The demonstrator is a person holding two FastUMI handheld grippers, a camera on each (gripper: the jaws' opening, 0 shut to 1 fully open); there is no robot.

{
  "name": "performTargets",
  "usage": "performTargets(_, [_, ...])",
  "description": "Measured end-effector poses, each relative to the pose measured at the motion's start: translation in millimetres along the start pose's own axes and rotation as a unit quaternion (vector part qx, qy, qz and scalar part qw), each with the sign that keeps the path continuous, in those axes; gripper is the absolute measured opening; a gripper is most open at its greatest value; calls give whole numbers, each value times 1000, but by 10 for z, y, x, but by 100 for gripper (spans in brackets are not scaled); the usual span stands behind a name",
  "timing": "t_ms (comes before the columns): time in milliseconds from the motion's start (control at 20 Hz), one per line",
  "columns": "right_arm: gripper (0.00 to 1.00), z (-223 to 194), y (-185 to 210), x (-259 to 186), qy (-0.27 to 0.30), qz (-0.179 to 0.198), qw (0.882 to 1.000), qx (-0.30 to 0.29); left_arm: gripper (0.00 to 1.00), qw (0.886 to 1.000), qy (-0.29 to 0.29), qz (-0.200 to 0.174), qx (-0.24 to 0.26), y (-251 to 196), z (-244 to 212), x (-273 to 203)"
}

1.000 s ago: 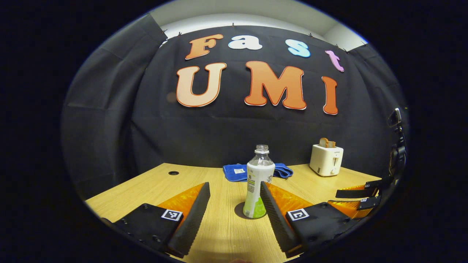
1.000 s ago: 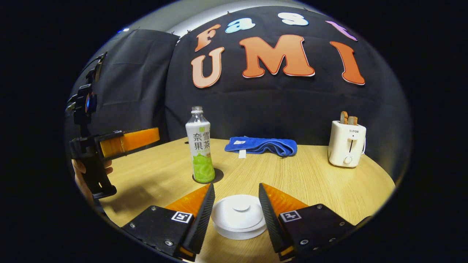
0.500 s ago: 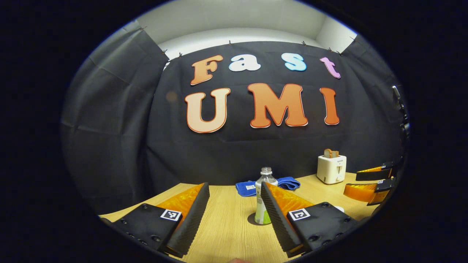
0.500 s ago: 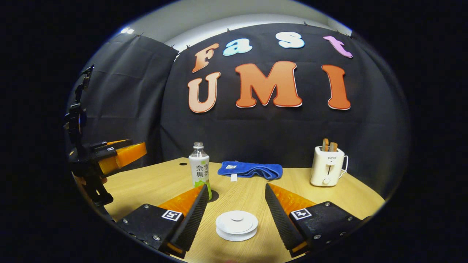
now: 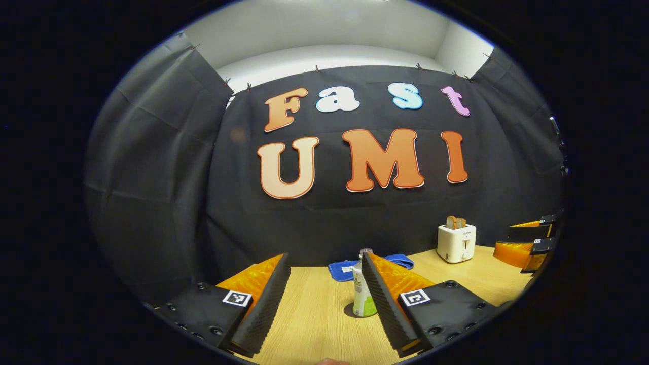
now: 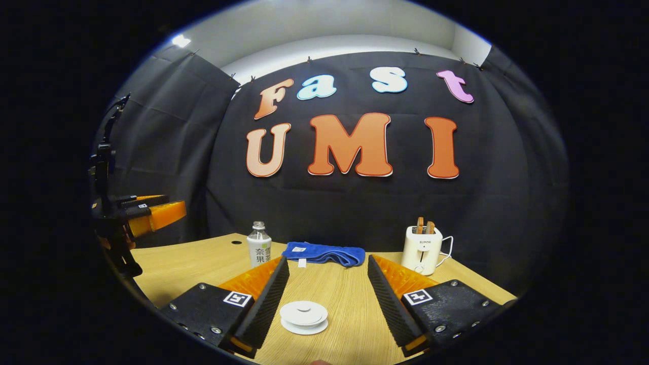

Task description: Open the teacup lid with one hand, grasp the water bottle and pour water into the teacup with the other hand; after pouring, place the water bottle on the coaster and then close the teacup lid.

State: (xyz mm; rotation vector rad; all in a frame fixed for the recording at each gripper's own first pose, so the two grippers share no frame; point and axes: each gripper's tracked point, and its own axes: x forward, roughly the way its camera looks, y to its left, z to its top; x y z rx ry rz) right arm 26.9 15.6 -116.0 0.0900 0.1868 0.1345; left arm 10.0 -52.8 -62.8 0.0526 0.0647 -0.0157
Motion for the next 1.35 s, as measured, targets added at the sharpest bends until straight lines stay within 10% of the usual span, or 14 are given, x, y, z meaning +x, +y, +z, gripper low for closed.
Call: performTargets(1350, [93,453,234,-178,-10,34,999,12,91,1000,6,4,-9,4,401,-139])
